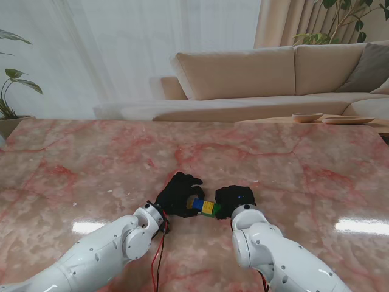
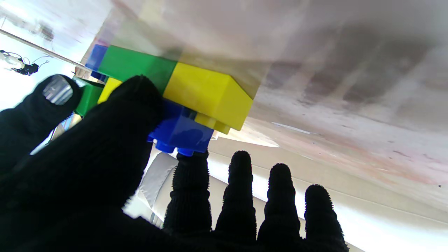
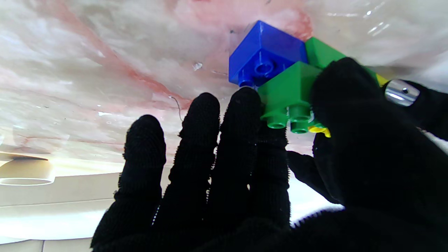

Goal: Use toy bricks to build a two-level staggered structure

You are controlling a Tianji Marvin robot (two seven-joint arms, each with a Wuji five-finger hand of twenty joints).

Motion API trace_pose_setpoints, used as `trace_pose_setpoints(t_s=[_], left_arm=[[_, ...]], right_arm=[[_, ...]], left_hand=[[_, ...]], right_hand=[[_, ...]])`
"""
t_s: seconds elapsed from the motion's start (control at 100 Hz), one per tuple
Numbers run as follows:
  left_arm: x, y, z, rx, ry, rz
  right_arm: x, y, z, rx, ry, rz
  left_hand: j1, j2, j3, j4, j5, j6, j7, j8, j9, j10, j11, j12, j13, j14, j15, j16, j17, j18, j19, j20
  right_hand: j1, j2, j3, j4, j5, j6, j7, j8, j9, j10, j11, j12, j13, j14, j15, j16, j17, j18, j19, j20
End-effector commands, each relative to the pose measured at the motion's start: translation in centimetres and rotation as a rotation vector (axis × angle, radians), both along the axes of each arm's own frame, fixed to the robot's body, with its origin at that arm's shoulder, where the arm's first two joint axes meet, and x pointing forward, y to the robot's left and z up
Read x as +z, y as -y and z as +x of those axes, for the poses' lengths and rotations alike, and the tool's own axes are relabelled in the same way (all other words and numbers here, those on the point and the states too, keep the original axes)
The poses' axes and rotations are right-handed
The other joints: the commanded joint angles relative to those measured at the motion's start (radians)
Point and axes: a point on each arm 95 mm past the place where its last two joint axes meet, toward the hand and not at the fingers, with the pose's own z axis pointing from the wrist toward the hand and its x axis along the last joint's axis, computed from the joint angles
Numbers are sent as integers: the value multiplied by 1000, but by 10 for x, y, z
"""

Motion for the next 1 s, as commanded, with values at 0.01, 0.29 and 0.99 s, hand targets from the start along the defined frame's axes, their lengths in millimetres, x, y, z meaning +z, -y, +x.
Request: trace_pose_setpoints(t_s=[0.01,0.29,0.99], left_arm=[[-39,-18,-21,19,-85,76],[-38,-18,-21,24,-86,80],[-39,-15,-21,29,-87,70]], right_arm=[[-7,0,-3,-10,-30,-2],[-10,-1,-3,-17,-34,-10],[-14,0,-3,-24,-32,-26]], left_hand=[[-24,33,30,19,-3,-4,-4,17,9,-17,-12,3,15,14,-9,-1,-8,-1,-4,8],[-36,42,24,28,-3,5,-8,21,9,-13,-12,4,13,16,-10,0,-8,0,-5,5],[-57,58,5,41,-7,12,1,46,12,-11,-12,7,12,17,-10,1,-8,0,-6,1]], right_hand=[[21,87,42,-5,88,-85,109,36,4,6,22,17,15,1,24,18,-10,-14,42,25],[21,88,39,-5,88,-90,109,36,3,5,24,15,14,1,24,18,-10,-16,44,28],[15,96,22,-5,75,-90,104,38,-10,4,25,13,5,-1,22,17,-14,-20,43,31]])
